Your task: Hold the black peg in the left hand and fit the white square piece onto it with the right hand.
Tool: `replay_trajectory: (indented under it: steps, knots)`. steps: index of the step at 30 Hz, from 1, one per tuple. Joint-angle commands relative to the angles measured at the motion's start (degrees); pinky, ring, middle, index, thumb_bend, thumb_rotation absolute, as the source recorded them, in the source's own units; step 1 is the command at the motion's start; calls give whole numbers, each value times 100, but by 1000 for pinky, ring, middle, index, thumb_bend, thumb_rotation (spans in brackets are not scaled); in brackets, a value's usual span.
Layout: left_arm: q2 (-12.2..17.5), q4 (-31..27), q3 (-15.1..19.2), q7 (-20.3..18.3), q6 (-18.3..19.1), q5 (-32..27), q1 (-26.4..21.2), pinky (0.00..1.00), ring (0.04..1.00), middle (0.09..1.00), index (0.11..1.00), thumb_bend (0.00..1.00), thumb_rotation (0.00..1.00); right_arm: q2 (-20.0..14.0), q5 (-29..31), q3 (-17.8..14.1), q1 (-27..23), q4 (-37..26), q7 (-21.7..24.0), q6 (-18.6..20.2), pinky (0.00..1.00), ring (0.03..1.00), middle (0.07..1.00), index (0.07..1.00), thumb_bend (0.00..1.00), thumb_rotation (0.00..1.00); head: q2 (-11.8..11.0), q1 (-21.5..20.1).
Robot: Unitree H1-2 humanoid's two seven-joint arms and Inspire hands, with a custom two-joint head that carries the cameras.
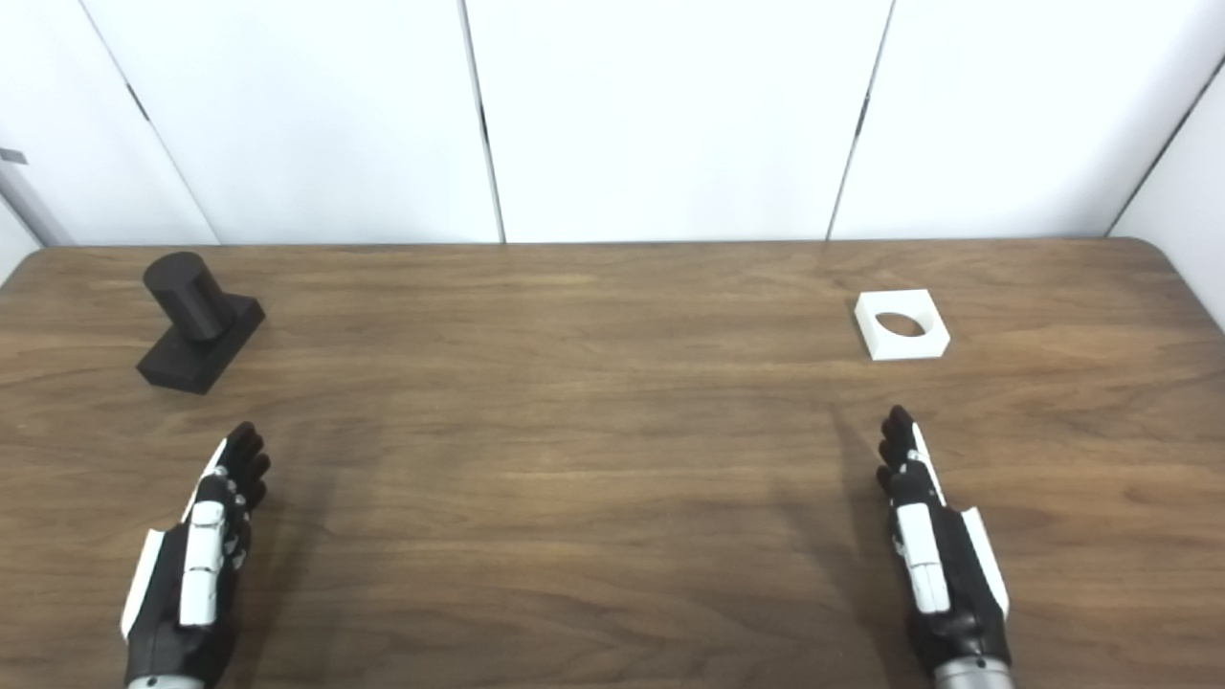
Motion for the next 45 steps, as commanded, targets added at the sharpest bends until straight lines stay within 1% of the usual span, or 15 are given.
replay_trajectory:
  steps: [1, 5, 17, 21, 23, 25, 26, 27, 30, 34, 37, 39, 40, 41, 45]
  knots:
    - [-159, -206, -11, 37, -64, 37, 50, 1000, 984, 984, 974, 486, 994, 58, 47, -22, 40, -91, 34, -156, 1000, 1000, 1000, 1000, 622, 1000, 3, 2]
    - [-168, -205, -15, 44, -70, 38, 49, 1000, 973, 973, 964, 484, 987, 54, 64, -27, 27, -59, 36, -180, 1000, 1000, 1000, 1000, 625, 1000, 7, 9]
    - [-173, -132, -24, 41, -103, 21, 29, 1000, 984, 978, 959, 502, 977, 25, 39, -29, 26, -42, 30, -151, 1000, 1000, 1000, 1000, 635, 1000, -7, 33]
    - [-212, -131, -72, 63, -69, 64, 38, 1000, 978, 973, 955, 514, 964, -11, 43, -61, 20, -16, 33, -141, 1000, 1000, 1000, 1000, 647, 1000, -71, 343]
    - [-237, -146, -112, 74, -57, 69, 45, 997, 976, 973, 953, 506, 959, -49, 40, -84, 20, 15, 45, -166, 1000, 1000, 1000, 1000, 630, 1000, -117, 541]
    - [-259, -135, -172, 73, -92, 82, 65, 991, 975, 973, 954, 499, 960, -99, 144, -112, 16, 56, 109, -211, 1000, 1000, 1000, 1000, 612, 1000, -223, 862]
    - [-263, -125, -196, 74, -116, 87, 75, 982, 973, 974, 953, 495, 955, -114, 178, -122, 14, 72, 133, -230, 1000, 1000, 1000, 1000, 598, 1000, -223, 862]
    - [-266, -99, -233, 66, -189, 103, 87, 979, 973, 974, 953, 494, 952, -140, 215, -133, 9, 89, 166, -229, 1000, 1000, 1000, 1000, 594, 1000, -308, 1054]
    - [-309, -25, -316, 83, -358, 121, 103, 936, 960, 965, 945, 488, 919, -201, 273, -174, -12, 158, 259, -243, 1000, 1000, 1000, 1000, 587, 1000, -457, 1364]
    - [-376, 85, -427, 169, -392, 218, 94, 955, 966, 967, 953, 520, 905, -247, 384, -246, -34, 252, 356, -211, 1000, 1000, 1000, 1000, 625, 1000, -625, 1670]
    - [-407, 161, -503, 224, -439, 292, 69, 955, 964, 968, 957, 514, 908, -274, 440, -267, -71, 347, 430, -311, 1000, 1000, 1000, 1000, 644, 1000, -718, 1838]
    - [-414, 193, -559, 276, -432, 383, 55, 967, 967, 972, 961, 518, 909, -298, 485, -271, -103, 434, 496, -420, 1000, 1000, 1000, 1000, 676, 1000, -787, 1912]
    - [-423, 209, -583, 312, -419, 438, 53, 974, 967, 972, 962, 535, 919, -280, 478, -287, -114, 467, 473, -433, 1000, 1000, 1000, 1000, 687, 1000, -838, 1956]
    - [-430, 221, -602, 345, -413, 478, 55, 982, 966, 971, 962, 561, 918, -252, 468, -305, -122, 491, 436, -438, 1000, 1000, 1000, 1000, 707, 1000, -838, 1956]
    - [-446, 270, -657, 460, -418, 597, 54, 990, 957, 965, 954, 572, 903, -189, 428, -337, -150, 601, 370, -496, 1000, 1000, 991, 1000, 705, 1000, -898, 1993]
